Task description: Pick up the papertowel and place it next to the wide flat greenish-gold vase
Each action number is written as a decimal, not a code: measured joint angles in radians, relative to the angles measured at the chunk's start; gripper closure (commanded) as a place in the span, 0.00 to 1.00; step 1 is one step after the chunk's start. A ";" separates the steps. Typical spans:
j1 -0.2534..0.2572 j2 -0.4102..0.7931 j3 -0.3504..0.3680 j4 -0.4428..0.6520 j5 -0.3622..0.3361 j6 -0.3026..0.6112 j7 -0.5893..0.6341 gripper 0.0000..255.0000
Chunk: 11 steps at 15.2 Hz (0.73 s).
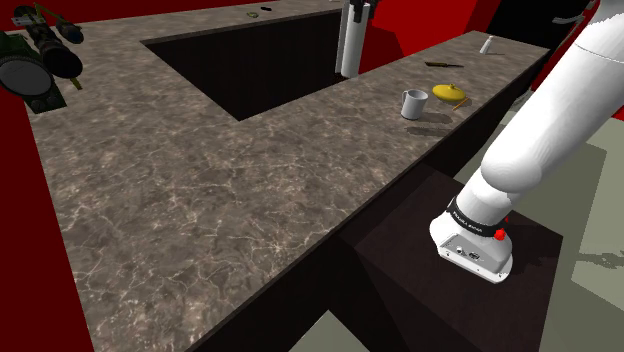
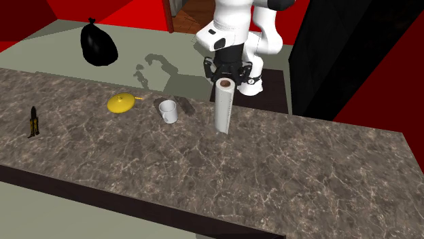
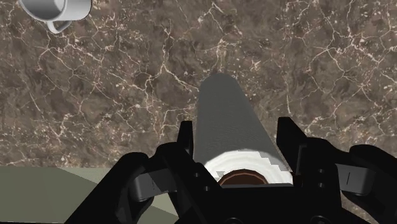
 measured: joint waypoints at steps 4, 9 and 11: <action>-0.001 0.015 -0.001 0.070 0.002 -0.055 -0.003 1.00; -0.002 0.040 -0.002 0.168 0.005 -0.129 -0.006 1.00; -0.003 0.051 -0.003 0.212 0.006 -0.161 -0.009 1.00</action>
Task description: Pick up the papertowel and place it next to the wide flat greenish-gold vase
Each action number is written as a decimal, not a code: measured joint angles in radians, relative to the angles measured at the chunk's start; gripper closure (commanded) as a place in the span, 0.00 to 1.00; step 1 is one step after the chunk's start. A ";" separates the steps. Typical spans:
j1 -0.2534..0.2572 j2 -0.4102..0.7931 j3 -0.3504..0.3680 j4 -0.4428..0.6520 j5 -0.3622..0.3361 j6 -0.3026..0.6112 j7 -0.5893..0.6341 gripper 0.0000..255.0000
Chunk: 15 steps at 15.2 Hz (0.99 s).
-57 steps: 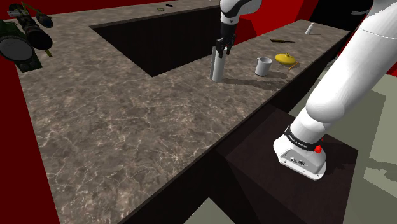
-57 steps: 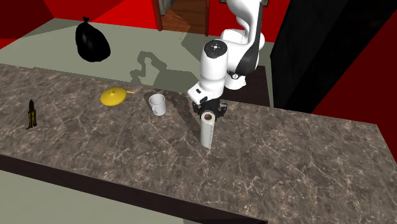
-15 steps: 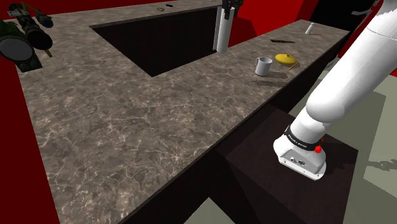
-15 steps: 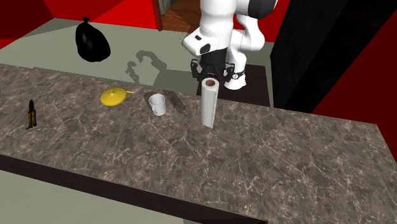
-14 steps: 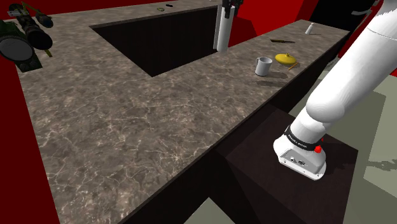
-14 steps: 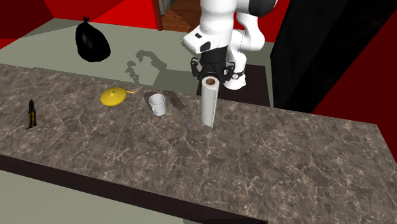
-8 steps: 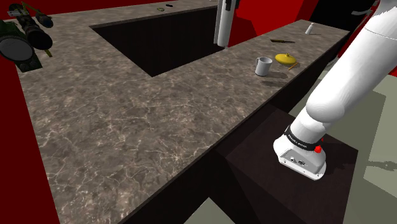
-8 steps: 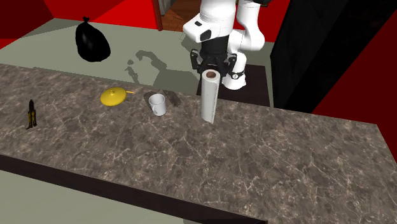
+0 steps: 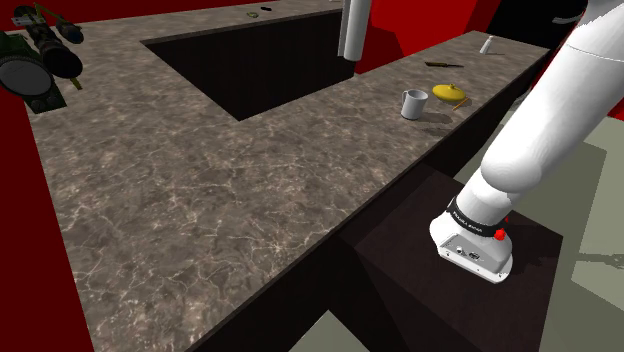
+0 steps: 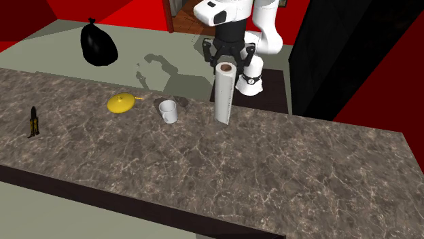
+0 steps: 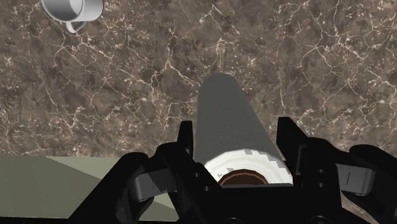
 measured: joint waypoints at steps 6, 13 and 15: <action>-0.036 0.018 -0.033 0.025 0.003 -0.006 -0.068 1.00; -0.121 0.059 -0.107 -0.004 0.016 0.065 -0.223 1.00; -0.149 0.071 -0.129 -0.013 0.020 0.085 -0.273 1.00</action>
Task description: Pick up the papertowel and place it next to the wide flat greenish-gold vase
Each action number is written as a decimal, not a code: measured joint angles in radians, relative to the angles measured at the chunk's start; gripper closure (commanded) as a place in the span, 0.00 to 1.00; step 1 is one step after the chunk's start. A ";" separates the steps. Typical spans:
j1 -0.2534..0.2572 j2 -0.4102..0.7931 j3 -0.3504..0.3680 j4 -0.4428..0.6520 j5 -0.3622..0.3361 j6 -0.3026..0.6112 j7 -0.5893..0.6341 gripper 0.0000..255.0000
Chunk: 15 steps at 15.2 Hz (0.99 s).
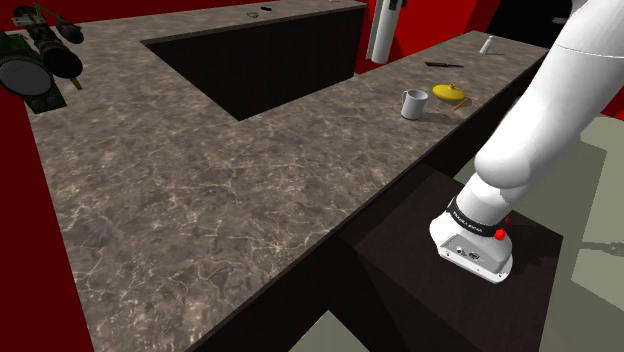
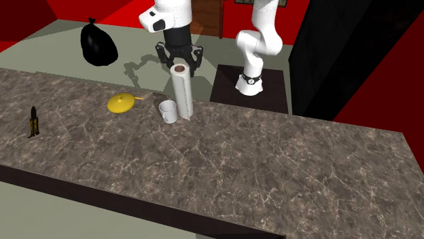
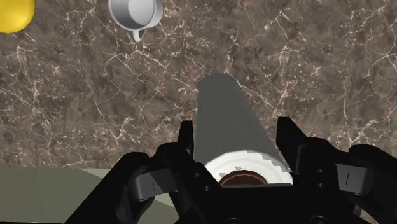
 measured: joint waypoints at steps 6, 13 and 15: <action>-0.081 0.098 -0.053 0.060 0.034 0.035 -0.130 1.00; -0.194 0.244 -0.099 0.171 0.091 0.062 -0.276 1.00; -0.236 0.294 -0.109 0.220 0.111 0.060 -0.321 1.00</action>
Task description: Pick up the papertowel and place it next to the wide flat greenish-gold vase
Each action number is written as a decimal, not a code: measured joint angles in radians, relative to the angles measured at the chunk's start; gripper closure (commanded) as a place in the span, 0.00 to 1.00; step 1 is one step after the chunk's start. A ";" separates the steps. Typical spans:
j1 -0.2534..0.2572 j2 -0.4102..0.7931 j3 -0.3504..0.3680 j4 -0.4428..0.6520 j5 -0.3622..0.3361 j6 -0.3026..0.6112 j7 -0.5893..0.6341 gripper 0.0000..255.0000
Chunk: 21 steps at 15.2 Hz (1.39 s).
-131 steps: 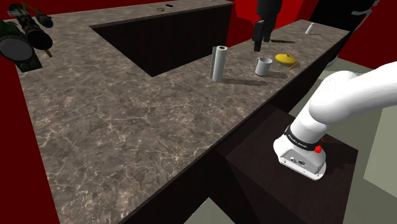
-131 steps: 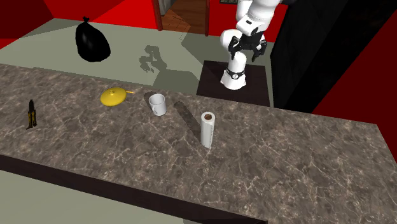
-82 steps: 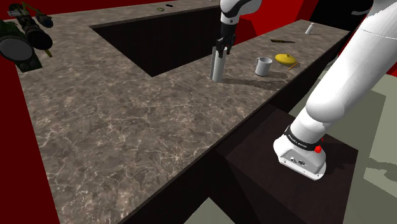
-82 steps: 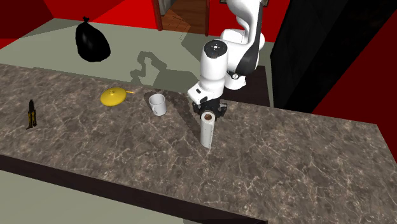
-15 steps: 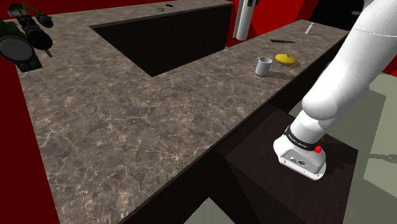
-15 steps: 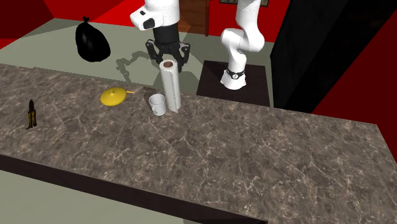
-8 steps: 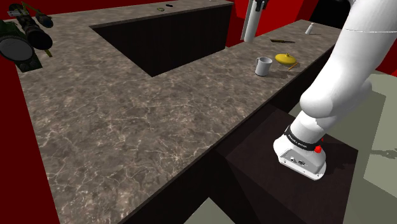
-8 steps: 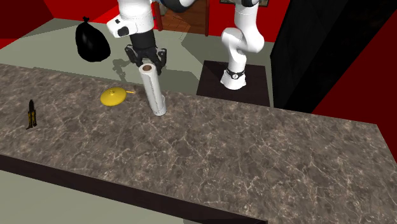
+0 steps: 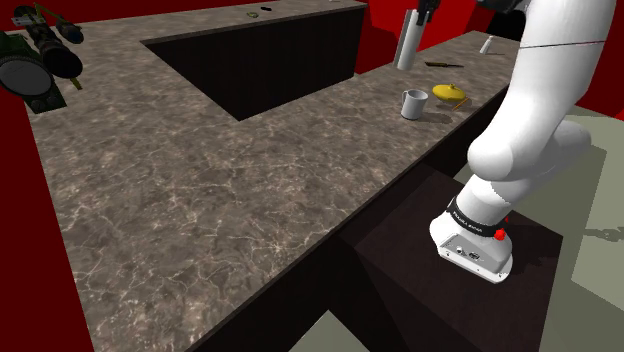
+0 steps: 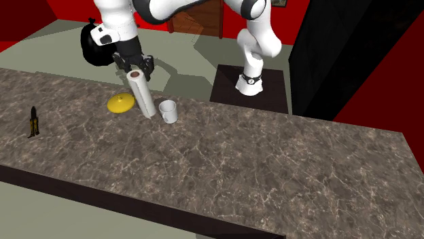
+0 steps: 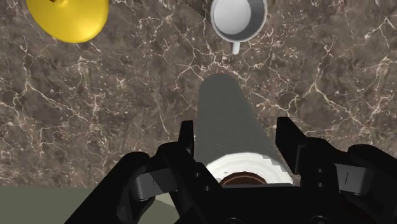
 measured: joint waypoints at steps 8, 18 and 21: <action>-0.133 0.211 -0.004 0.229 0.069 -0.025 -0.099 1.00; -0.104 0.176 -0.006 0.037 0.061 0.131 -0.108 1.00; -0.099 0.172 -0.006 -0.008 0.061 0.172 -0.110 1.00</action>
